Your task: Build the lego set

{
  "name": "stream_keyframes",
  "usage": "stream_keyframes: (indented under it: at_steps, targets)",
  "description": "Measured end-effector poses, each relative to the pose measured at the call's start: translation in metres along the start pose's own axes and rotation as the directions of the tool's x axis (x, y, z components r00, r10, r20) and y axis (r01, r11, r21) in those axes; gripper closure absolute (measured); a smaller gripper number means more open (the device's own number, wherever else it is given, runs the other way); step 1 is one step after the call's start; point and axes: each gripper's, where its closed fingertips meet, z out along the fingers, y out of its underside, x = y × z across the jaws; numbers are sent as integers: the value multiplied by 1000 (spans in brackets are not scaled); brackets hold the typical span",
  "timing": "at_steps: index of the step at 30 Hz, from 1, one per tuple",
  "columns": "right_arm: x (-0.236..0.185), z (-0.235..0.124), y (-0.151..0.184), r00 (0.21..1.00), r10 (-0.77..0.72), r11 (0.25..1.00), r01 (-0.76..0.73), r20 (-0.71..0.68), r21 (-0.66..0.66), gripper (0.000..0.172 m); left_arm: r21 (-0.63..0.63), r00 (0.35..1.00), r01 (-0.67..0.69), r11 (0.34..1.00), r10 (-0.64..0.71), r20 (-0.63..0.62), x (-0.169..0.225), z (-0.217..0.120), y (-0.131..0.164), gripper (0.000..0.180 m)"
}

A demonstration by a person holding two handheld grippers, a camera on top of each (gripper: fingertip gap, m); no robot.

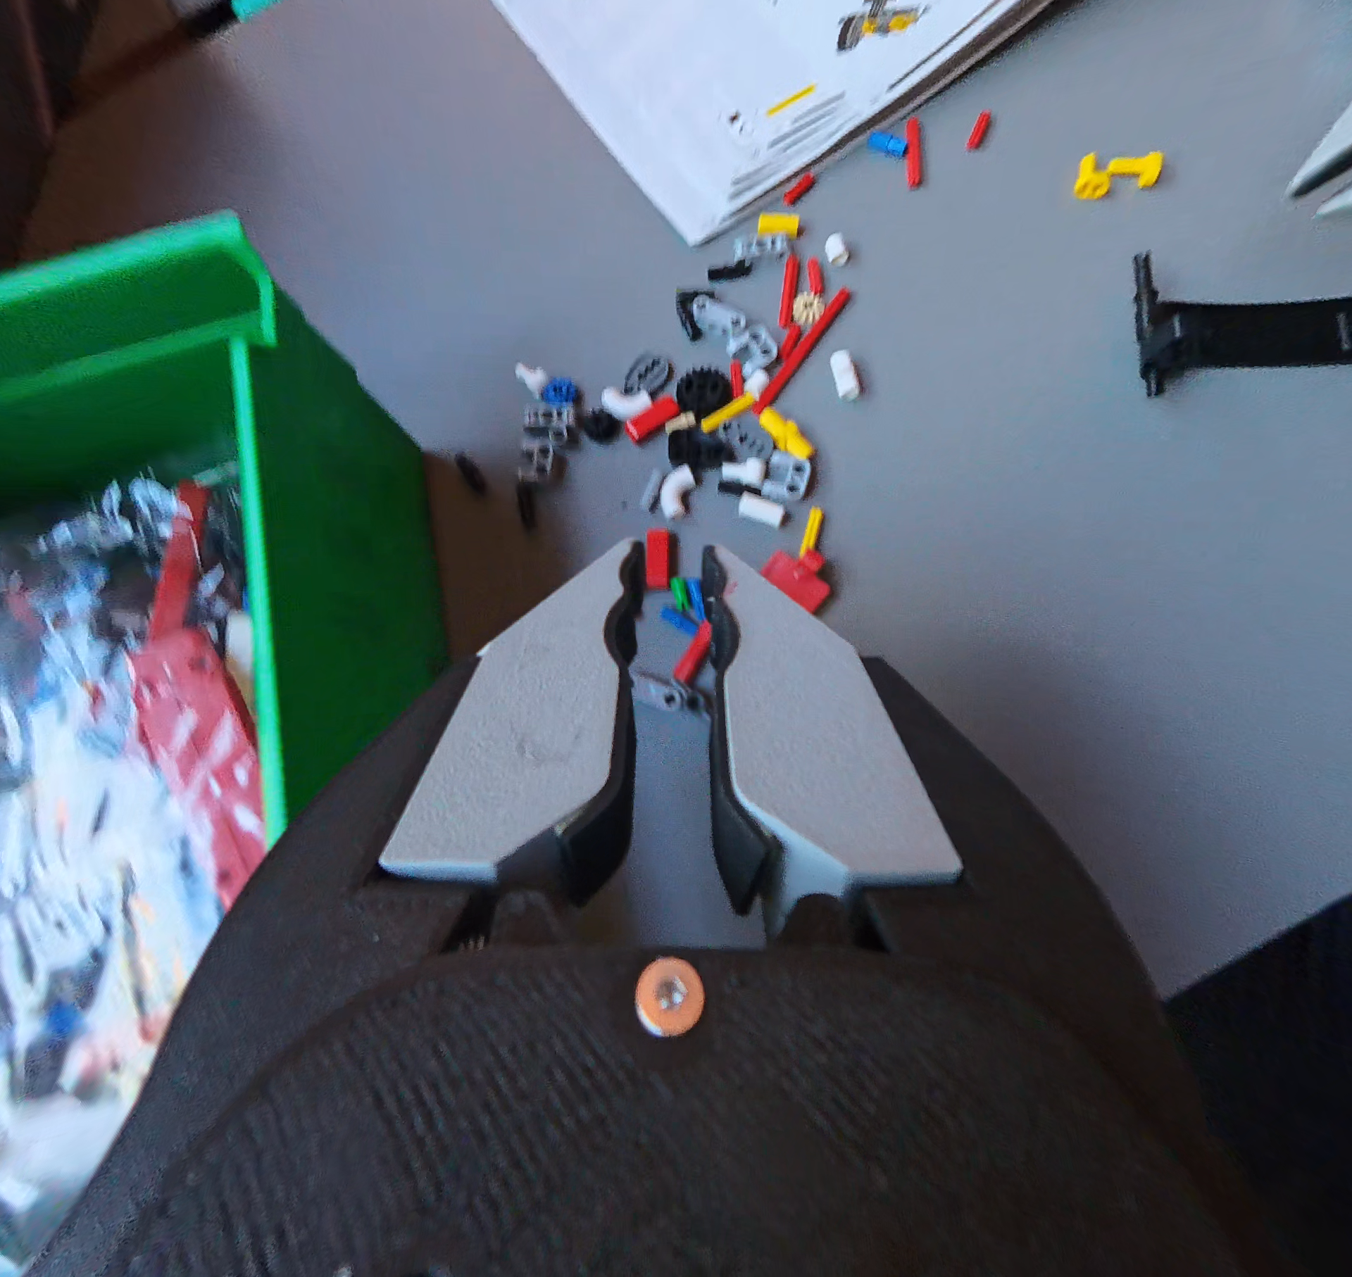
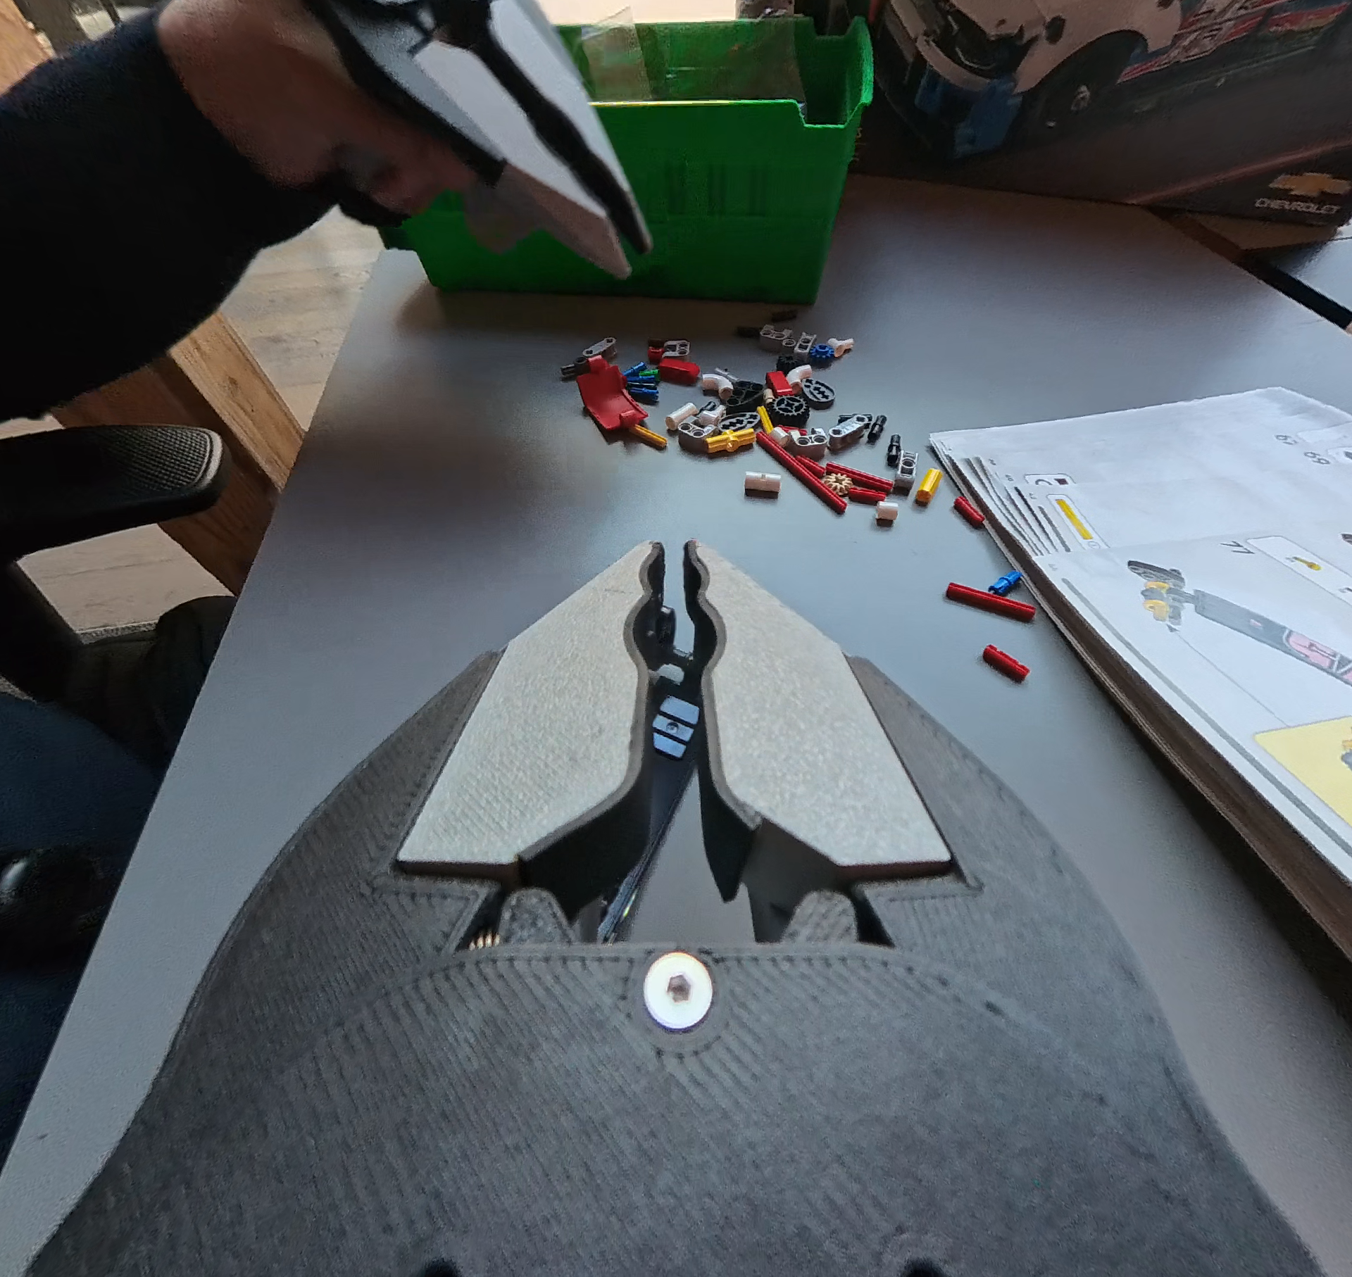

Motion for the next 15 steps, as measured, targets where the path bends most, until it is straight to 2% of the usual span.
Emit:
stream_keyframes:
  at_steps: [4, 6, 11, 15]
  targets:
    - [1, -2, -2, 1000, -18, 1000, 18, -17, 9, 170, -62, 997, 63, 996, -60, 54, 6, -1, 41, 168]
    - [2, -3, -3, 1000, -15, 1000, 15, -23, 14, 170, -82, 995, 88, 993, -84, 43, 13, 2, 53, 168]
    - [6, -6, -4, 999, -2, 1000, 3, -35, 25, 171, -108, 994, 85, 991, -77, 77, 16, 9, 68, 169]
    - [7, -6, -5, 999, -6, 1000, 7, -40, 27, 171, -78, 992, 95, 992, -88, 94, 11, 12, 65, 174]
